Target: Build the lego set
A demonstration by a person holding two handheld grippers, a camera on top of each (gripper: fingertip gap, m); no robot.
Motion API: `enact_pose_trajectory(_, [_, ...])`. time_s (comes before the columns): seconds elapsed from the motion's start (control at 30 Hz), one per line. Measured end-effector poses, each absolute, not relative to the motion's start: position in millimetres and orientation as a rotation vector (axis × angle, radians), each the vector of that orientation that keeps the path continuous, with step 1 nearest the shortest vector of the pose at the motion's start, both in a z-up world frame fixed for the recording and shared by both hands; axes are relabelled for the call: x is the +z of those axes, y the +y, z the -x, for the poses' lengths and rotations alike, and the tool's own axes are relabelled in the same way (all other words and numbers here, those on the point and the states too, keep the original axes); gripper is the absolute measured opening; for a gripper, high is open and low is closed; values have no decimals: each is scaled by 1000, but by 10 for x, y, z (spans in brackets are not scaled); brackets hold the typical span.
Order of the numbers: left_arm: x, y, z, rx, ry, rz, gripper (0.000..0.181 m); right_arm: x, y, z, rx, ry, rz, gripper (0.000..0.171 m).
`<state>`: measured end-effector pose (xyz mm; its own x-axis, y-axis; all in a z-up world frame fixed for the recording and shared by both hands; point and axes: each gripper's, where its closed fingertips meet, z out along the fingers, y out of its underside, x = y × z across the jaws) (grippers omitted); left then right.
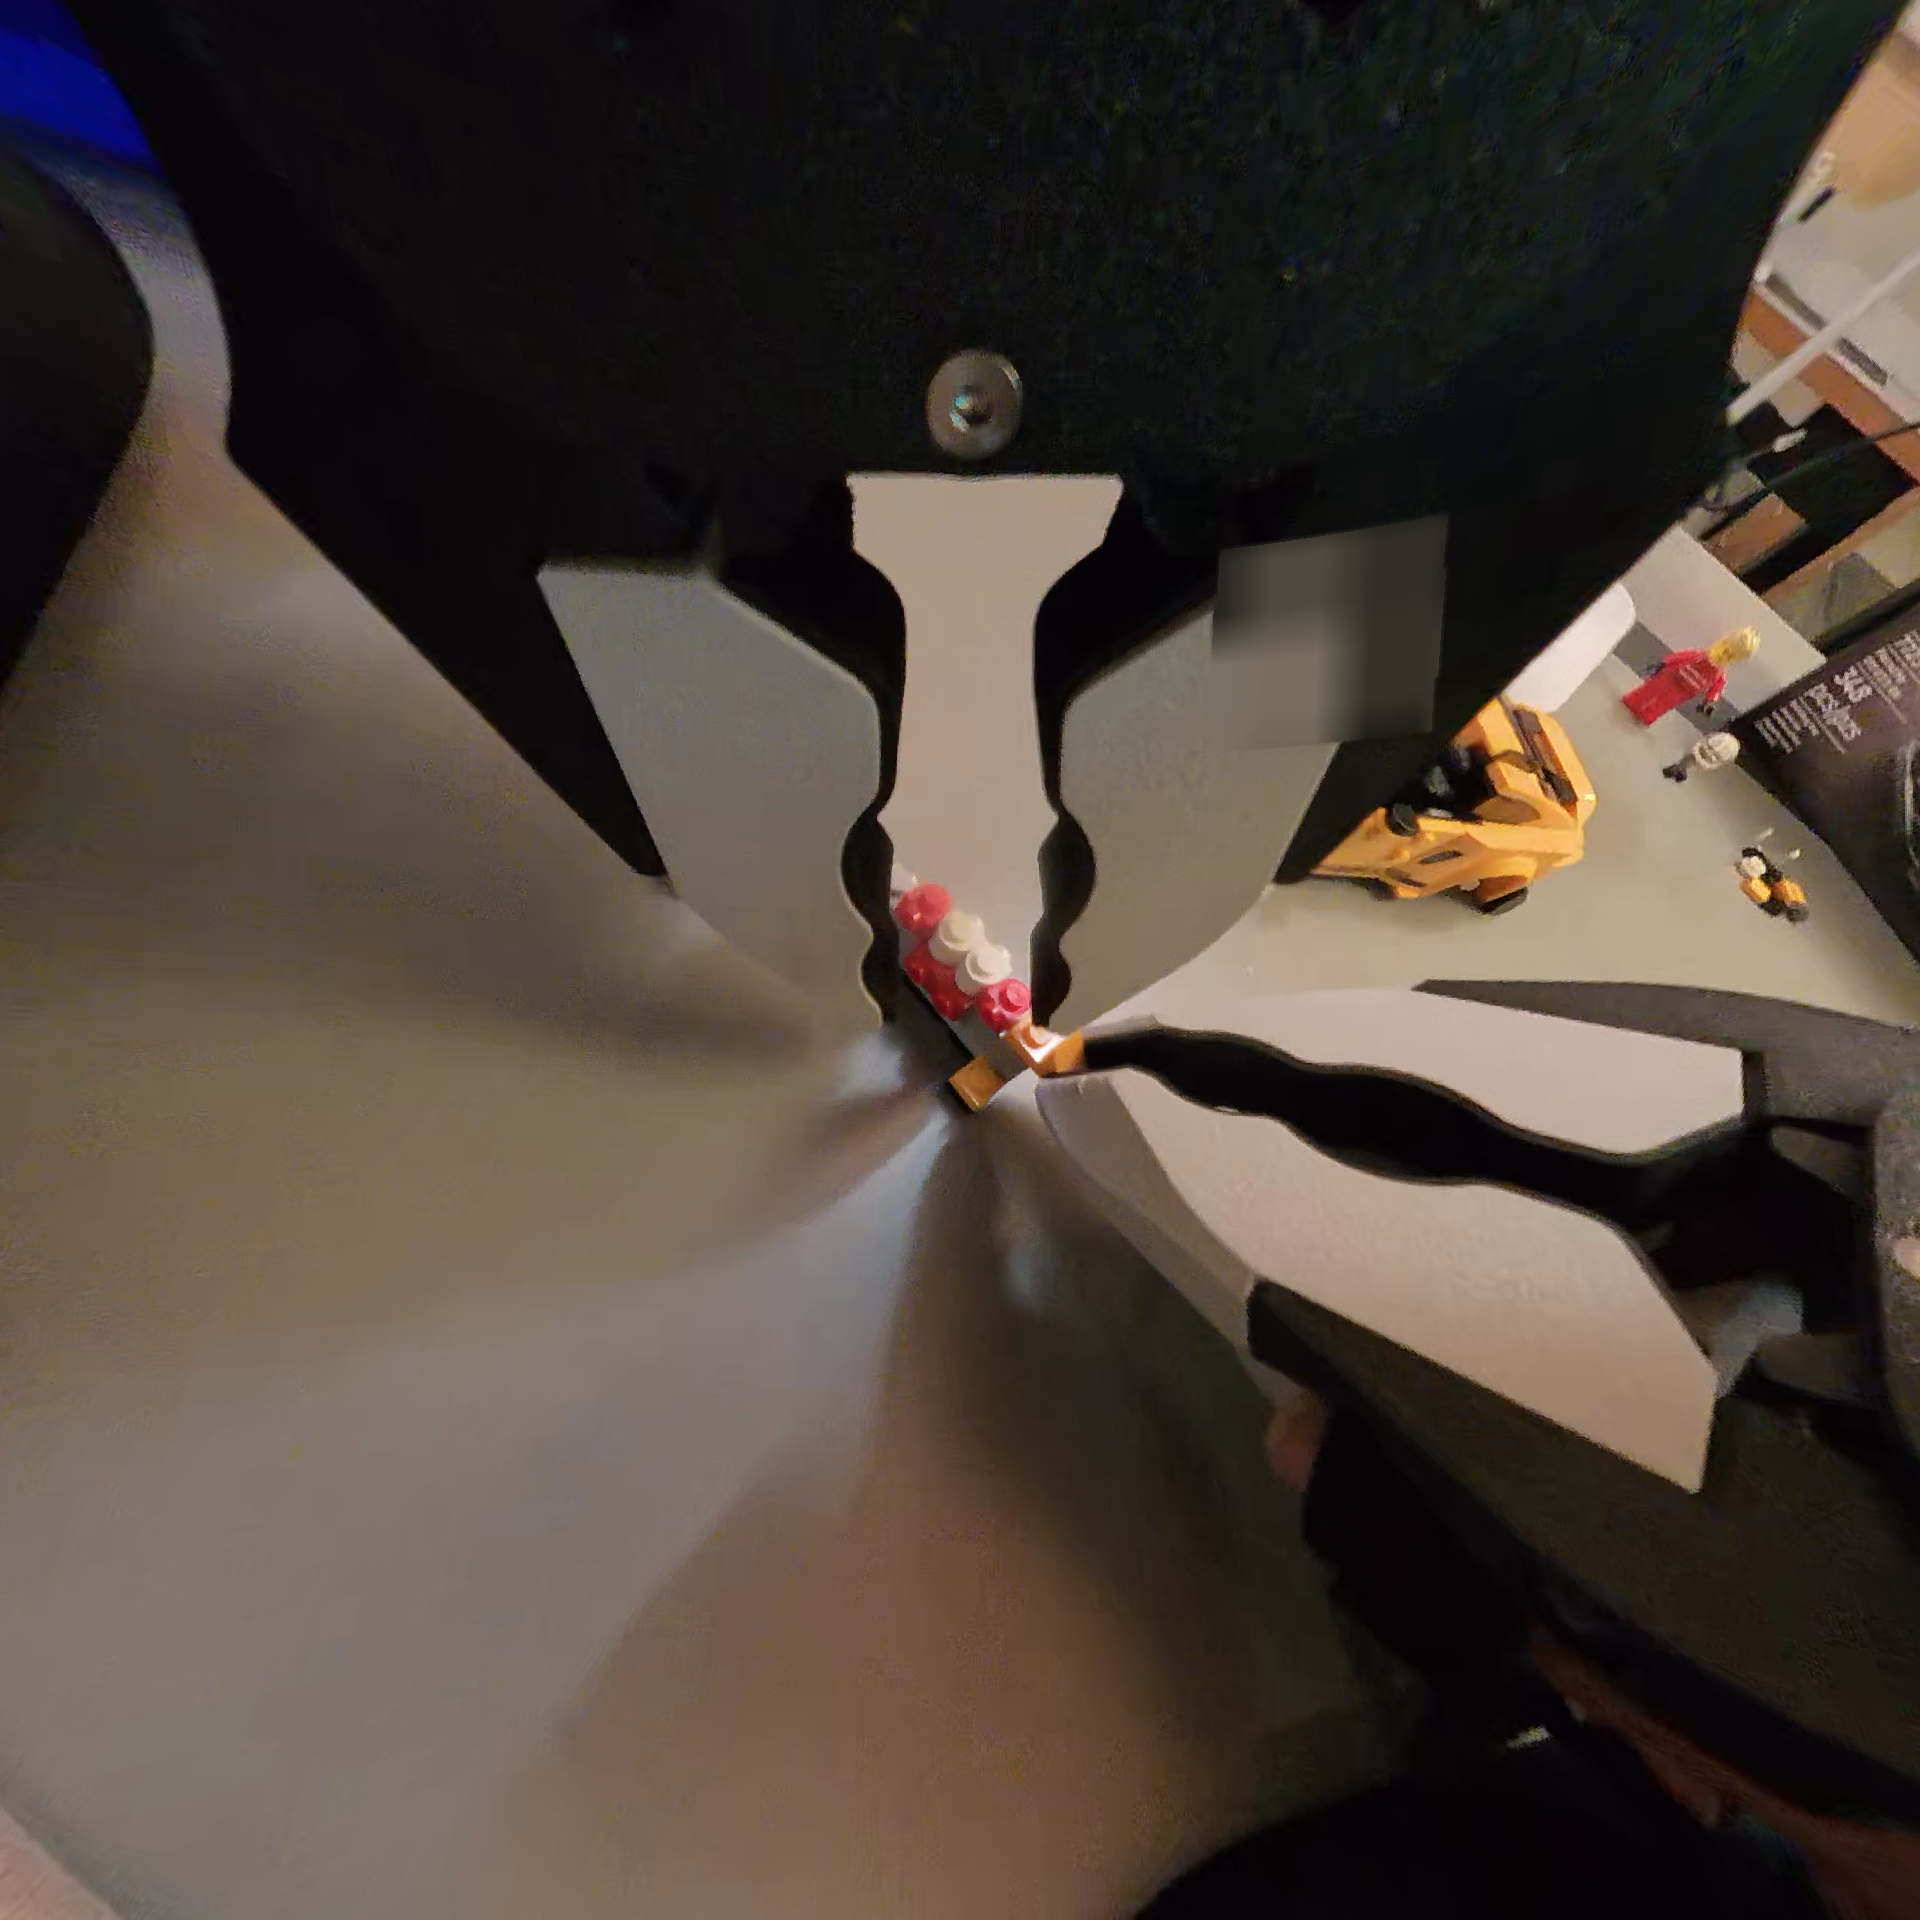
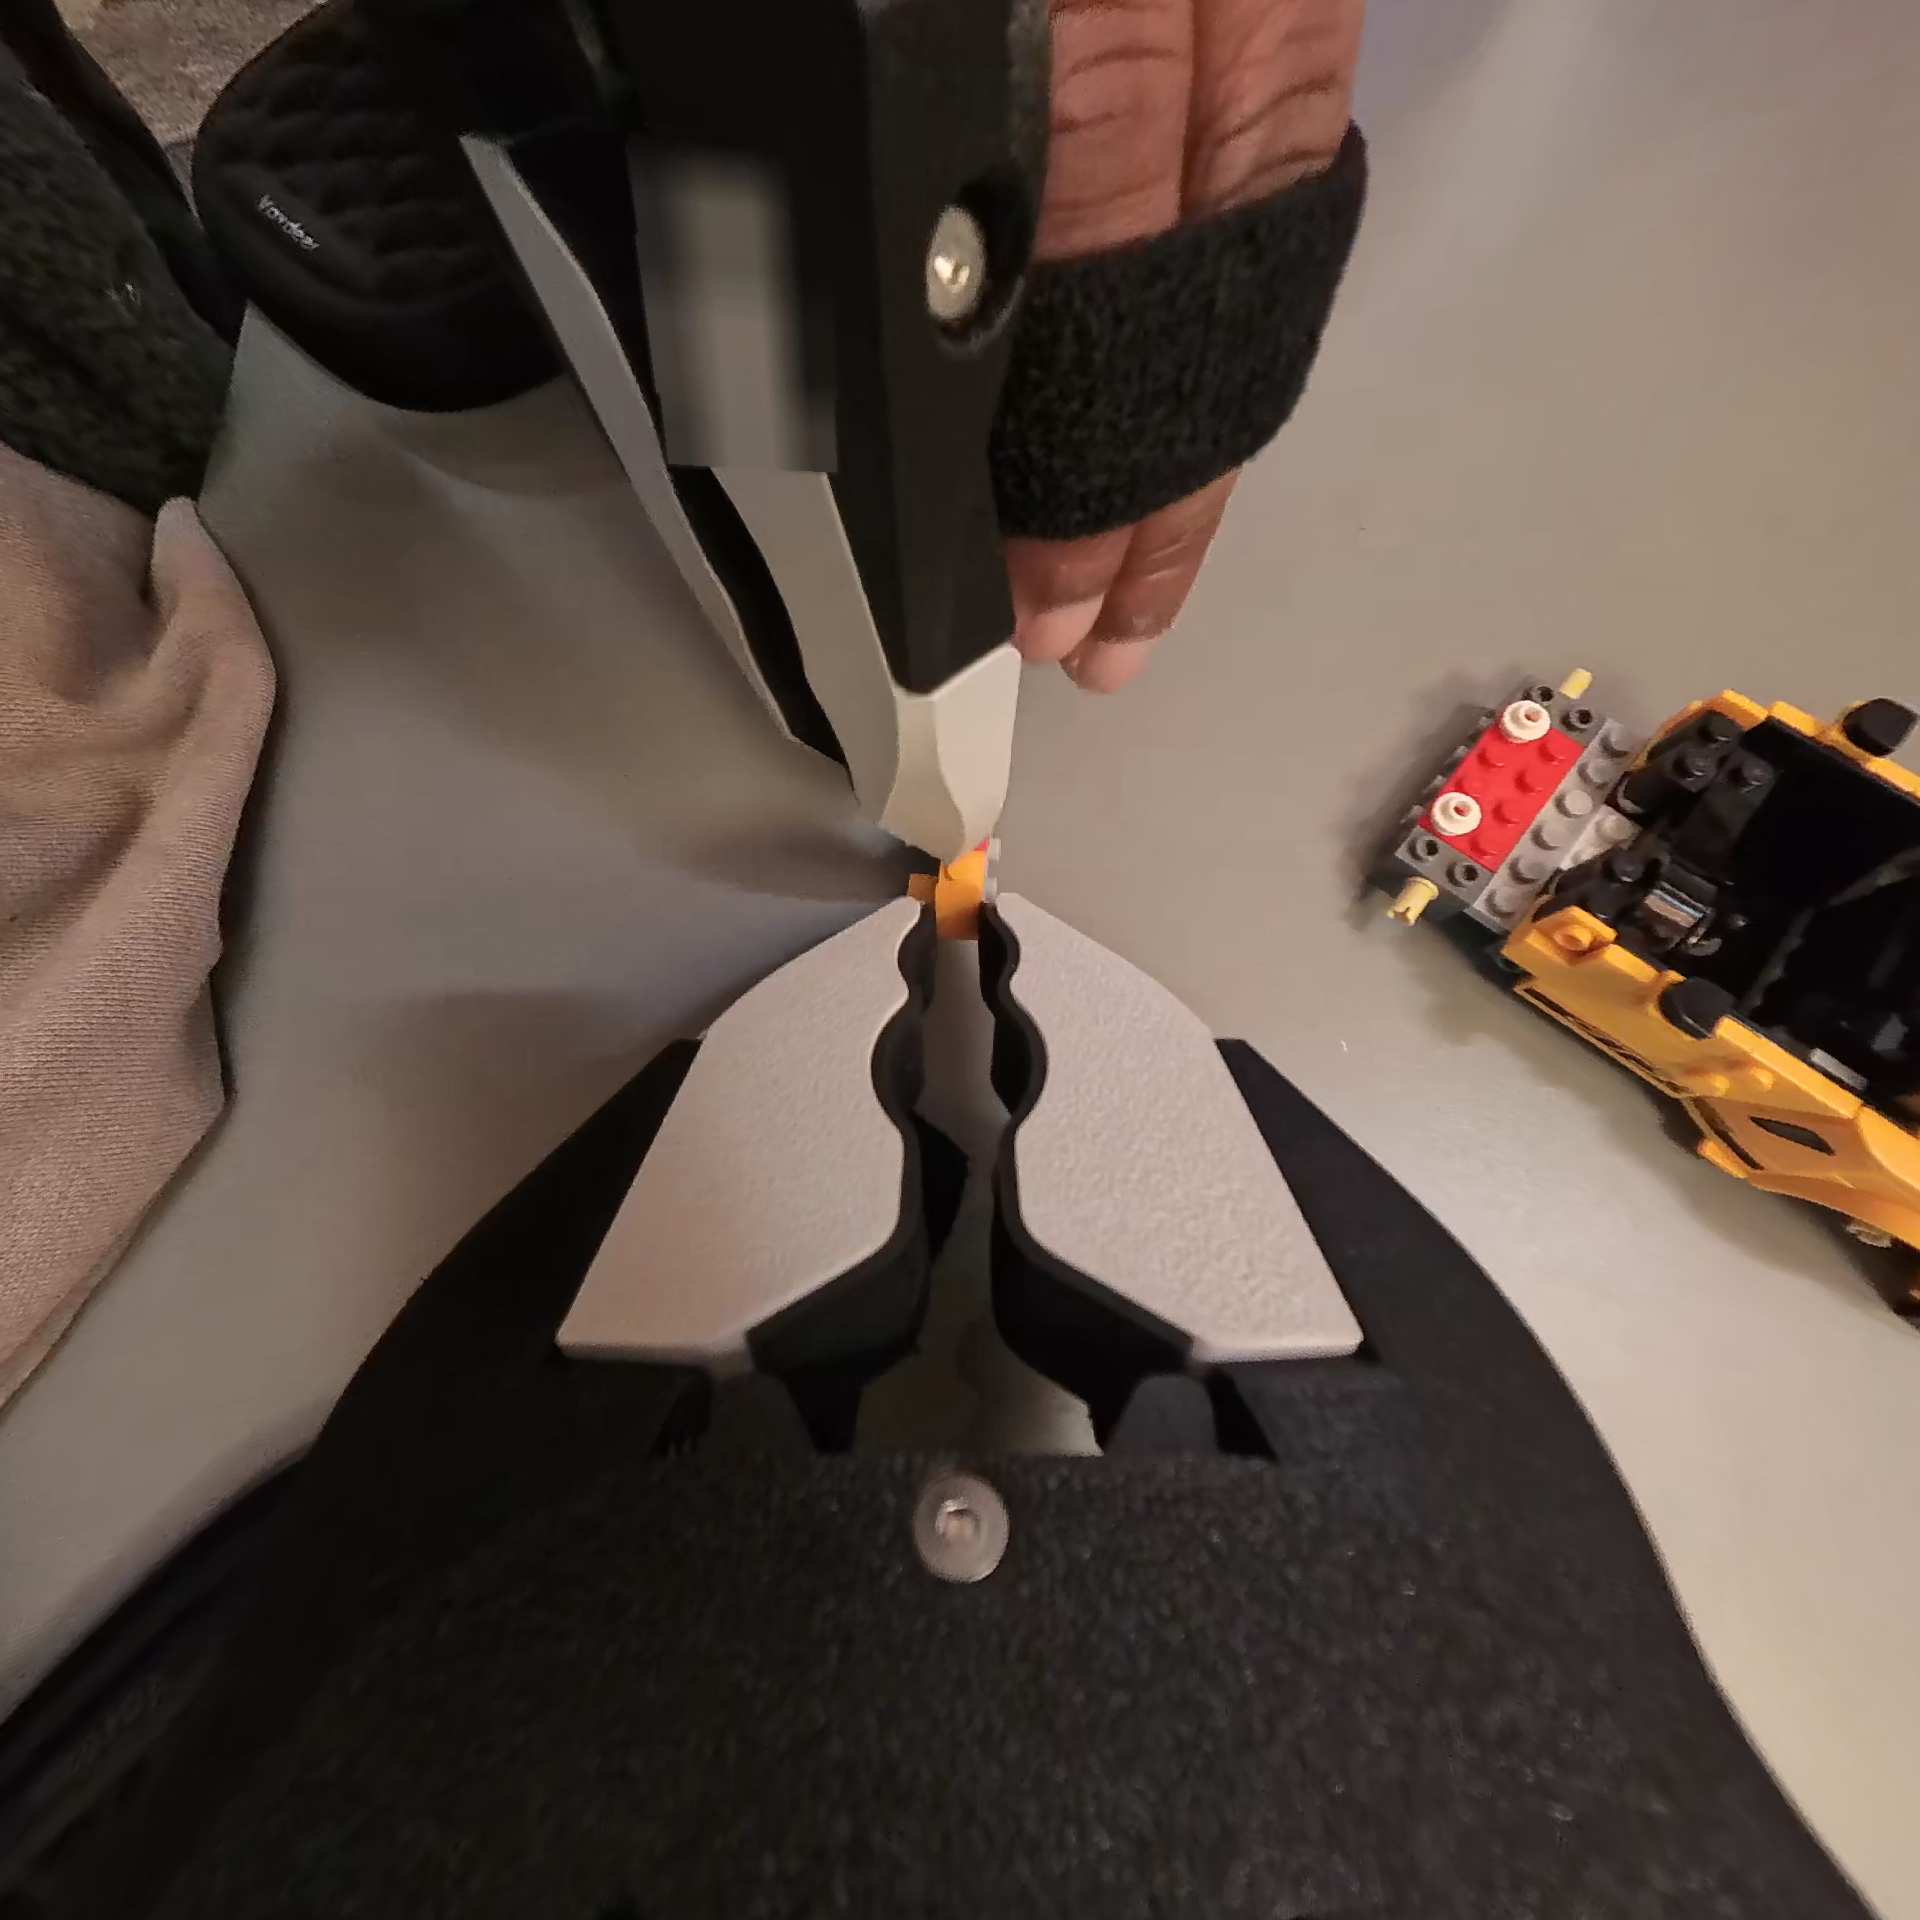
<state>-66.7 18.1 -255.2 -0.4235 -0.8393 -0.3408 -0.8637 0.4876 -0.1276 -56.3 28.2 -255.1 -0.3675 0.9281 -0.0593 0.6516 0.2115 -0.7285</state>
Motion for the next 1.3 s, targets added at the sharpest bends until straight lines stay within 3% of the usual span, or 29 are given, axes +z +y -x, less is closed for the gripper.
enact_pose_trajectory(0.53, [-2606,199,689,187,2549,1335,22,-2570,278,575,944,-2107,1452,7])
enact_pose_trajectory(0.9, [-2592,249,654,260,2611,1229,9,-2571,274,575,956,-2098,1457,7])
enact_pose_trajectory(1.23, [-2594,232,650,200,2561,1280,9,-2561,276,551,951,-2108,1411,15])
enact_pose_trajectory(1.3, [-2604,197,643,131,2500,1382,20,-2553,289,531,944,-2104,1406,16])
